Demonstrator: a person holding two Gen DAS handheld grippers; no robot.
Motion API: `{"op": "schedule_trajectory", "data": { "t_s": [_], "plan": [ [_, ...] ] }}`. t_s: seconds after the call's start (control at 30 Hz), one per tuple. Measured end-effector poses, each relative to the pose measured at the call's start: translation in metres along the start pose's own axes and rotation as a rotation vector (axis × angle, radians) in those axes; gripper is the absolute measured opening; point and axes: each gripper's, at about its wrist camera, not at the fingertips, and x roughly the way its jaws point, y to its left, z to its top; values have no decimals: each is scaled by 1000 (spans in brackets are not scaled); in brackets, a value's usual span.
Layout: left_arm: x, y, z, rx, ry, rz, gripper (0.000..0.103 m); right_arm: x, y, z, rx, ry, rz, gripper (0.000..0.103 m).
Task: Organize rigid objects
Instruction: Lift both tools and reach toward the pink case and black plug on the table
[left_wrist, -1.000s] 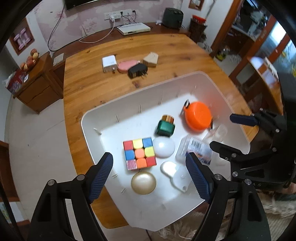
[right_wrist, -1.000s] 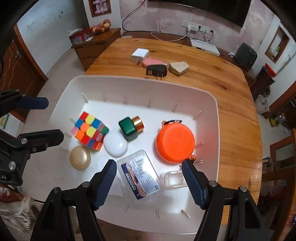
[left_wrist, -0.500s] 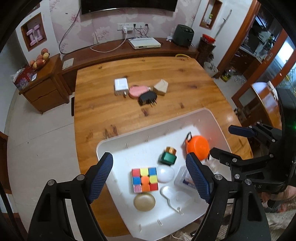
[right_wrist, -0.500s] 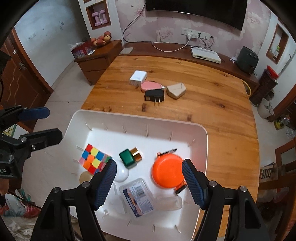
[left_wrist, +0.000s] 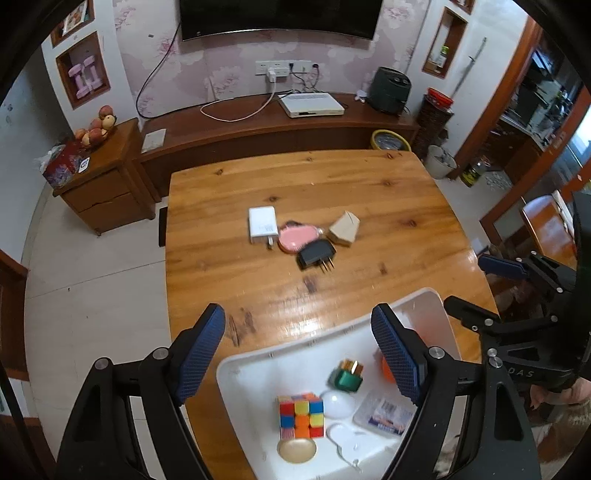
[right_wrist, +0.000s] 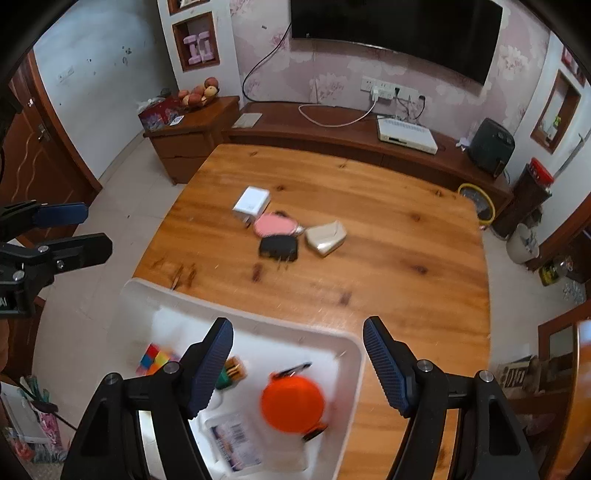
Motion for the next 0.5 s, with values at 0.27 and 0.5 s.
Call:
{"op": "schedule_trajectory", "data": {
  "t_s": [0.27,0.5],
  "plan": [
    [30,7,37,-71,17,42,84,28,-37,33,29,24,51,74],
    [80,22,62,-160,110,67,84,84,-61,55,97,94,111,74]
  ]
}}
